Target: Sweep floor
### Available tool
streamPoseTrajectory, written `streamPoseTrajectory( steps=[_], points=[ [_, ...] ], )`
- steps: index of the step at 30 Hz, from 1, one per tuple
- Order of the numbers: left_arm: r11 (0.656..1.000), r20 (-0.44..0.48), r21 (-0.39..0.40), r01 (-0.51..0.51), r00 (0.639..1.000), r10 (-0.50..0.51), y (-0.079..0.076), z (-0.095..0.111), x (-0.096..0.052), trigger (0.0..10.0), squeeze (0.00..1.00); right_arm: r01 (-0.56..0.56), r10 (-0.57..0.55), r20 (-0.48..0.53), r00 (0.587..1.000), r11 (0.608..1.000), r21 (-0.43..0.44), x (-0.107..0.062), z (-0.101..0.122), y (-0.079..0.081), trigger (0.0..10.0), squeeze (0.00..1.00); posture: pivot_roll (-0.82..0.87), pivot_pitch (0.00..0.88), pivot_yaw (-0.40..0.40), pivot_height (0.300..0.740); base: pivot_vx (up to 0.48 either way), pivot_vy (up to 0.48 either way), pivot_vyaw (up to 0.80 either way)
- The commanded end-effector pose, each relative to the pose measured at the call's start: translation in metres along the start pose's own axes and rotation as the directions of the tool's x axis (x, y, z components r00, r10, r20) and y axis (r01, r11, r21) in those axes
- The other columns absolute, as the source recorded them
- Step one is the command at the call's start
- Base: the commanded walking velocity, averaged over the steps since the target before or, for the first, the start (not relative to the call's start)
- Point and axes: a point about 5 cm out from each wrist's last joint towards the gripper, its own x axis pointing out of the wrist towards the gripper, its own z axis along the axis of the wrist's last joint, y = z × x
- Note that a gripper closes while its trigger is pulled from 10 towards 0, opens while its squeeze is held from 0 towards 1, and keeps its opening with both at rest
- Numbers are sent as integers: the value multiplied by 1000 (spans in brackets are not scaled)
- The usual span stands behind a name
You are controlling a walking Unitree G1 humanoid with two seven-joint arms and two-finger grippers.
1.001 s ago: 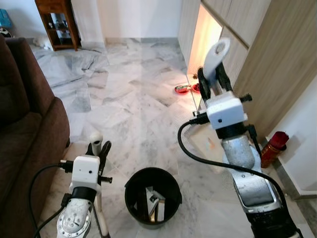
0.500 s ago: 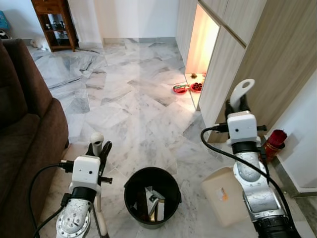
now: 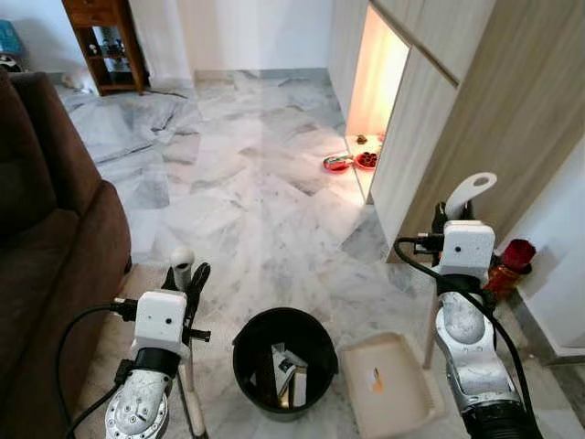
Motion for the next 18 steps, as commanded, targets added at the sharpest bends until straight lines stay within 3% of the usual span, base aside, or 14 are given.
streamPoseTrajectory(
  steps=[1,8,18],
  points=[
    [999,36,-18,-29,999,29,5,8,0,10000,0,24,-23,68,997,1000,-4,7,11,-8,10000,0,39,36,-8,740,0,0,0],
    [992,16,-63,-112,993,113,15,4,-3,10000,0,-5,2,54,999,998,59,7,7,-6,10000,0,38,38,-17,740,0,0,0],
    [995,13,-55,-87,996,88,16,2,-1,10000,0,-56,51,68,996,995,88,5,9,0,10000,0,23,10,-2,740,0,0,0]
  ],
)
